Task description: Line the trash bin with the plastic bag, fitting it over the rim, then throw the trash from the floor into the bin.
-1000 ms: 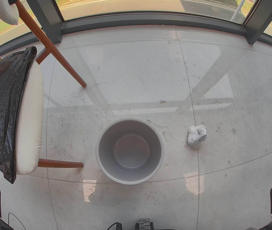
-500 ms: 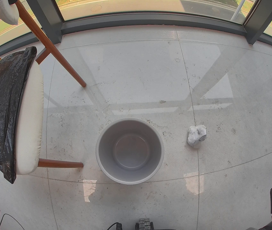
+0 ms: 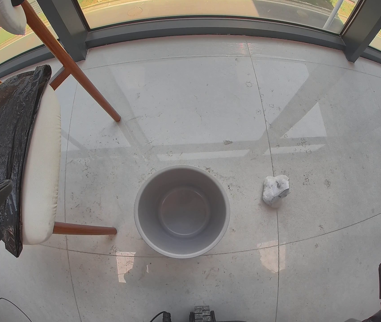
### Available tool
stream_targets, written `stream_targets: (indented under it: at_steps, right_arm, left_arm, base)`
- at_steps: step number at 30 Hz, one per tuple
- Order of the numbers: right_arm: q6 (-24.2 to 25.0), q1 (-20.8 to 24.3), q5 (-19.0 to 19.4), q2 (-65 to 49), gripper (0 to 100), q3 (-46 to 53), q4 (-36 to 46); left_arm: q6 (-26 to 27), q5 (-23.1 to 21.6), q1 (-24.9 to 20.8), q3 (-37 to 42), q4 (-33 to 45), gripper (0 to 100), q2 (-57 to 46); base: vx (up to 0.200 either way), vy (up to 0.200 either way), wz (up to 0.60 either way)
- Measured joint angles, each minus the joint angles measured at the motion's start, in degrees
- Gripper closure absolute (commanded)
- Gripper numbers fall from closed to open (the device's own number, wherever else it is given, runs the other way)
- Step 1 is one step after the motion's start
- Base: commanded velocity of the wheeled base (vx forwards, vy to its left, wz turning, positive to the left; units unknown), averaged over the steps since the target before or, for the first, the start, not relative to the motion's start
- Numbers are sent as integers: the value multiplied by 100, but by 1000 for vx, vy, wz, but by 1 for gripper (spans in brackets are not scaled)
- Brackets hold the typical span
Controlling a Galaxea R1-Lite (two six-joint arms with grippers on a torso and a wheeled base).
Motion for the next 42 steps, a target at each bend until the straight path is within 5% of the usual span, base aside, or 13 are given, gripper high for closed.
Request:
stream_targets:
  at_steps: [26, 27, 42]
  right_arm:
    - [13, -5, -13, 0, 0, 0, -5]
    - [13, -2, -13, 0, 0, 0, -5]
    - [13, -5, -13, 0, 0, 2, -5]
  left_arm:
    - [-55, 394, 27, -1638, -501, 100, 2489]
    - [-51, 391, 20, -1649, -483, 0, 2500]
    - [-115, 635, -35, -1763, -542, 0, 2521]
  base:
    - [0, 0, 0]
    - [0, 0, 0]
    - [0, 0, 0]
